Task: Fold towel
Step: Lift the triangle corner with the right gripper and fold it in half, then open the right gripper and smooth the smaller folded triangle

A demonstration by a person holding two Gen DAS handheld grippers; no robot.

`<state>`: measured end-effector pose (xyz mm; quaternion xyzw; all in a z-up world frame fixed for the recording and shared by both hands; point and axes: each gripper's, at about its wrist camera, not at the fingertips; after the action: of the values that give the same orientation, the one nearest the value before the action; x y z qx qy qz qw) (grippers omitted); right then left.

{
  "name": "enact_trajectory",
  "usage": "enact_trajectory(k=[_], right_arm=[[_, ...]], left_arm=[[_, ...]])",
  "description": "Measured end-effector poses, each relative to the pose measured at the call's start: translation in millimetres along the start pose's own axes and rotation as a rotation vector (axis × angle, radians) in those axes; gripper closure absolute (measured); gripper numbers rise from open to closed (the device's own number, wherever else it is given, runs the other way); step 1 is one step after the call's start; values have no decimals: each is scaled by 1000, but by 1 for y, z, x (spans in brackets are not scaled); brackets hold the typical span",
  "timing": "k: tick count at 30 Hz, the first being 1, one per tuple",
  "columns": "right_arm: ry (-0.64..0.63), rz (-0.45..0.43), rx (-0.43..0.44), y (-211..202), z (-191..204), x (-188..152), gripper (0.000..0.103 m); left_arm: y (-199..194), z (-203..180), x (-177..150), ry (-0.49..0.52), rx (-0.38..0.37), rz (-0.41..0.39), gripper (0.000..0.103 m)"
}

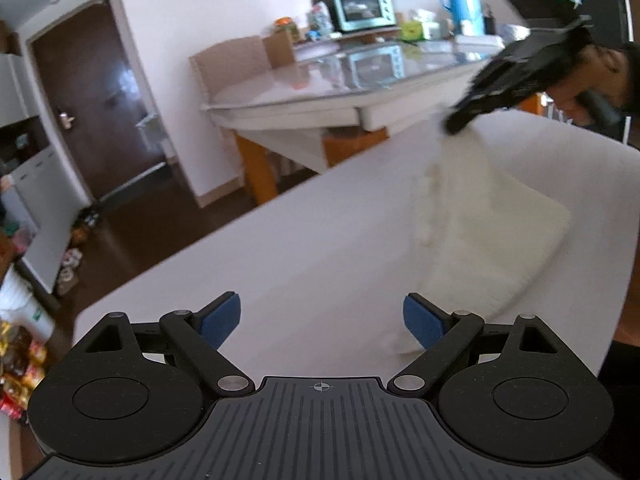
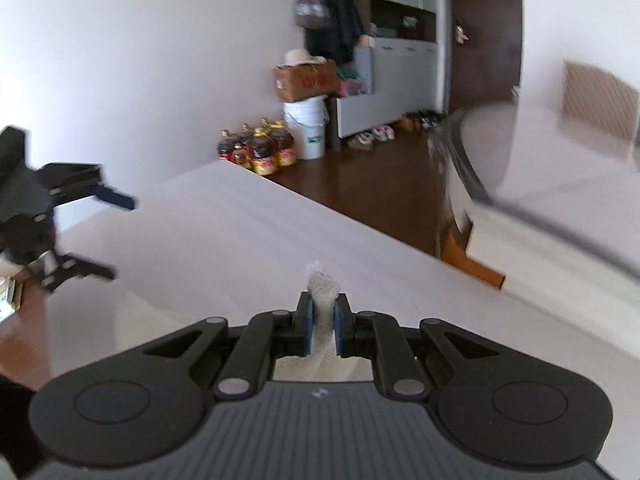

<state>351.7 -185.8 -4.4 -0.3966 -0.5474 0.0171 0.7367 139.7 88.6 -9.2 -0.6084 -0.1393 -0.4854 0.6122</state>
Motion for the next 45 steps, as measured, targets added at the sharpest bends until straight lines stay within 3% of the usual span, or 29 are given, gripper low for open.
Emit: enact_trajectory(k=[7, 9, 17, 23, 30, 36, 41, 45], right_arm=[[54, 18, -3, 30, -25, -9, 86], [69, 21, -4, 35, -30, -11, 74], [166, -22, 12, 23, -37, -13, 60], [144, 42, 0, 27, -28, -25, 62], [39, 41, -29, 19, 4, -36, 63], [29, 56, -30, 0, 24, -44, 63], [93, -39, -79, -28, 17, -38, 62], [92, -48, -35, -24, 12, -27, 62]], left_arm=[[17, -8, -3, 3, -7, 32, 11], [20, -7, -4, -3, -7, 38, 11], [19, -6, -3, -11, 36, 26, 11], [27, -5, -4, 20, 81, 49, 9], [47, 18, 2, 15, 180, 85, 9], [65, 32, 9, 9, 222, 88, 8], [80, 43, 14, 4, 258, 91, 8], [88, 48, 18, 5, 276, 87, 8]])
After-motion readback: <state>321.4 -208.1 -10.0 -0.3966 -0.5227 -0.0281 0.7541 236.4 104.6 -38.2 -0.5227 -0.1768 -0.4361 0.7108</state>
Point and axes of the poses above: each gripper's, at about its wrist camera, not at the fingertips, and y roughly the way its jaws point, z to its left, x to its top, and after that the axes turned 1 degree about -x, right-handed
